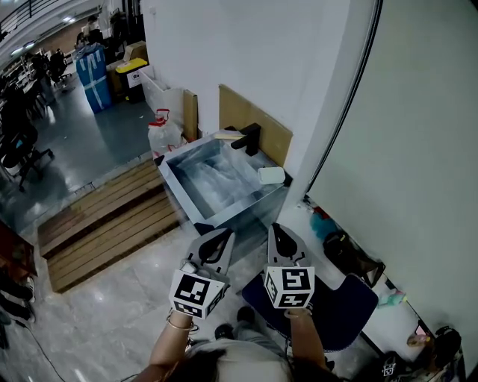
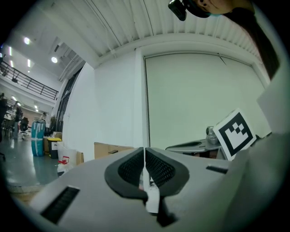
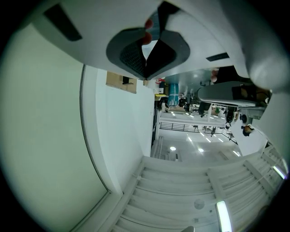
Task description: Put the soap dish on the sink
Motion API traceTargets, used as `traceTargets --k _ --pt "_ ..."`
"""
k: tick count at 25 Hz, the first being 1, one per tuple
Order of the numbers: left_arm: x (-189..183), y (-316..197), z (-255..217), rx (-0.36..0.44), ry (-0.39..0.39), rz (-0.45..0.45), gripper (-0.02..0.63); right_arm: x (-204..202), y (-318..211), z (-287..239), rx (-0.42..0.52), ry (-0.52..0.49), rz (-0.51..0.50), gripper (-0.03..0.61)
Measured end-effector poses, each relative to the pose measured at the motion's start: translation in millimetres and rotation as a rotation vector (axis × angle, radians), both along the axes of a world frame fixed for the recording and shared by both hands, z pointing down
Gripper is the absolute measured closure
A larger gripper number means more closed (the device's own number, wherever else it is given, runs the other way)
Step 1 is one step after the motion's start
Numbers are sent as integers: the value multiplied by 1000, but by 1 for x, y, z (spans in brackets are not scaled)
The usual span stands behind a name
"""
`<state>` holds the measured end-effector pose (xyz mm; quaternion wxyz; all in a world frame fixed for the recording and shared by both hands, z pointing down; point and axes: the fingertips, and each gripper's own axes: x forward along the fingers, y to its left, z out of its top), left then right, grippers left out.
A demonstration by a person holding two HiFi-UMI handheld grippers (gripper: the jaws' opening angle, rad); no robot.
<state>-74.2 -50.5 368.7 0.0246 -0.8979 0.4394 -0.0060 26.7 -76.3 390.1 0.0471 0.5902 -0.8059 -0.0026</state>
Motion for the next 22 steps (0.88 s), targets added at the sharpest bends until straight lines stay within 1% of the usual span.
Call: traceTargets --k 11,19,22 --pt "-3 33 -1 -1 15 36 597 -10 41 -6 7 23 20 552" --pt "11 43 1 -17 20 55 597 -5 53 -7 11 35 19 552" --pt "20 47 -1 -9 27 55 597 0 58 -7 13 33 12 552"
